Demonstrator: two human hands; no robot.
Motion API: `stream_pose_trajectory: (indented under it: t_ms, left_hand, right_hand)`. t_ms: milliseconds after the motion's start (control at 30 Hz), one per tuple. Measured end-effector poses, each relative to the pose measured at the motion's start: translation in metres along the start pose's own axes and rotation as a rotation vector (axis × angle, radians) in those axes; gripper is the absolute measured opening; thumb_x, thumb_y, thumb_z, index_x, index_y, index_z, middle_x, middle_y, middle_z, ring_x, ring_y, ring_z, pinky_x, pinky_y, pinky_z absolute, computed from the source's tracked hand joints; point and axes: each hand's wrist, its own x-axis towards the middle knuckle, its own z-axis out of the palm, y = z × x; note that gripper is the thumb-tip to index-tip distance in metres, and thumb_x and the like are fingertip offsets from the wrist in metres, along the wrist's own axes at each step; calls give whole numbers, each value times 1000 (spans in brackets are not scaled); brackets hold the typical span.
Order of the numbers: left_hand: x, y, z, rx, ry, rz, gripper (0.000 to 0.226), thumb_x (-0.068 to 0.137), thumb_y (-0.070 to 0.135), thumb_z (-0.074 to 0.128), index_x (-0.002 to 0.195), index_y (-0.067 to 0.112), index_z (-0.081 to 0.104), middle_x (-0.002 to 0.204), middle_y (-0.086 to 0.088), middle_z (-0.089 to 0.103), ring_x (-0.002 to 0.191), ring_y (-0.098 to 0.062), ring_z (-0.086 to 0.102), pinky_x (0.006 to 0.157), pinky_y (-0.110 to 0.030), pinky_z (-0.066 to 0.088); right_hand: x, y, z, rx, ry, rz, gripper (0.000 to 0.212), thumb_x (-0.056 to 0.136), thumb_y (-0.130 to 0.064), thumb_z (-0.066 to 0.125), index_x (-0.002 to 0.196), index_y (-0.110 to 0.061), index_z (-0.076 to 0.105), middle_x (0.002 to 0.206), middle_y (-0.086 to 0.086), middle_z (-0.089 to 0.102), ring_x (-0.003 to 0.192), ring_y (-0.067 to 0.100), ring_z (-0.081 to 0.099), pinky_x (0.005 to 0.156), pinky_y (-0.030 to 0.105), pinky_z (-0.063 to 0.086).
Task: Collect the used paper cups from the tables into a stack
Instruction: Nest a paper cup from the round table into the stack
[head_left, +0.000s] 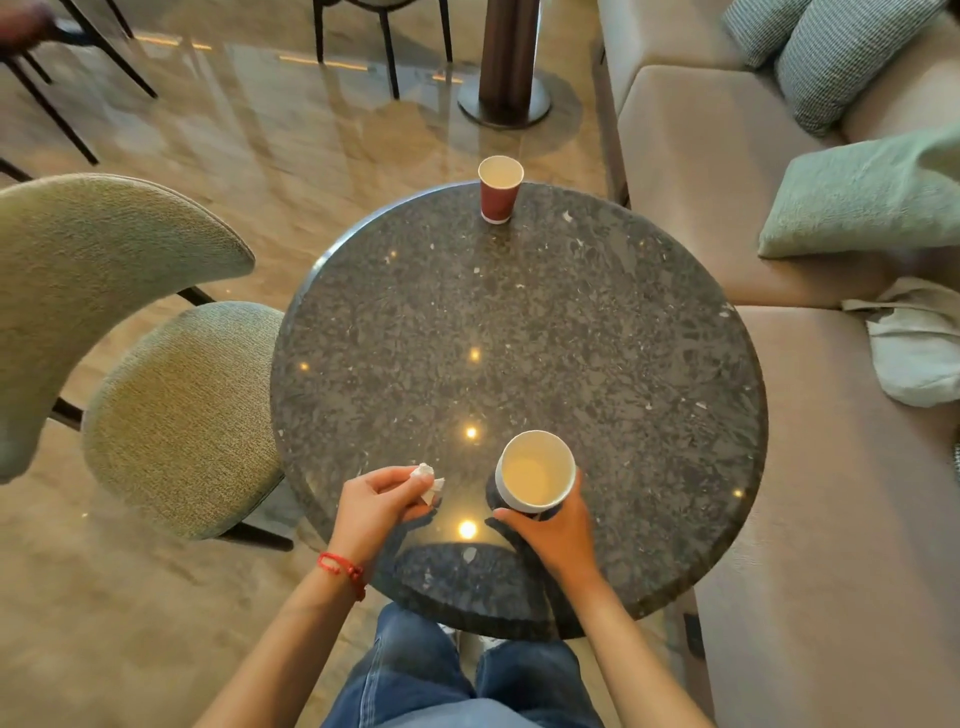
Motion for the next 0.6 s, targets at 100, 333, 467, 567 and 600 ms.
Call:
stream_pose_trajectory:
  t_ms: [100, 333, 467, 567, 600]
  left_hand:
    - [-2, -3, -1, 1, 18, -1, 10, 83, 0, 61, 79, 6, 68, 63, 0, 73, 58, -7, 68, 50, -15, 51]
    - [-5, -4, 3, -17, 60, 6, 10, 83, 0, 62, 78, 7, 69, 64, -2, 73, 58, -9, 69, 49, -16, 51]
    - [-7, -2, 10, -60, 71, 23, 10, 84, -1, 61, 80, 5, 68, 59, 0, 71, 55, -8, 67, 47, -15, 50]
    - [-7, 0, 12, -53, 98, 49, 6, 83, 1, 62, 83, 4, 68, 58, 0, 70, 54, -7, 66, 48, -16, 51]
    - [-6, 0, 11, -42, 115, 55, 6, 82, 2, 64, 84, 4, 68, 60, 0, 71, 55, -8, 67, 49, -16, 52]
  right_hand:
    - [1, 1, 1, -15, 6, -21, 90, 46, -39, 89, 112, -60, 32, 116, -19, 52, 107, 0, 52, 88, 18, 42]
    - [6, -10, -3, 20, -9, -52, 76, 55, -41, 82, 114, -48, 36, 111, -26, 52, 105, 2, 54, 81, 14, 42]
    - [11, -21, -10, 44, -36, -82, 73, 59, -32, 85, 110, -52, 38, 113, -24, 53, 105, -3, 54, 84, 17, 45]
    - [17, -32, -16, 52, -77, -108, 73, 59, -30, 86, 110, -49, 39, 115, -19, 55, 109, 4, 54, 88, 27, 49]
    - [18, -35, -18, 53, -96, -122, 72, 59, -32, 86, 110, -52, 39, 115, -21, 54, 108, 1, 54, 86, 22, 49]
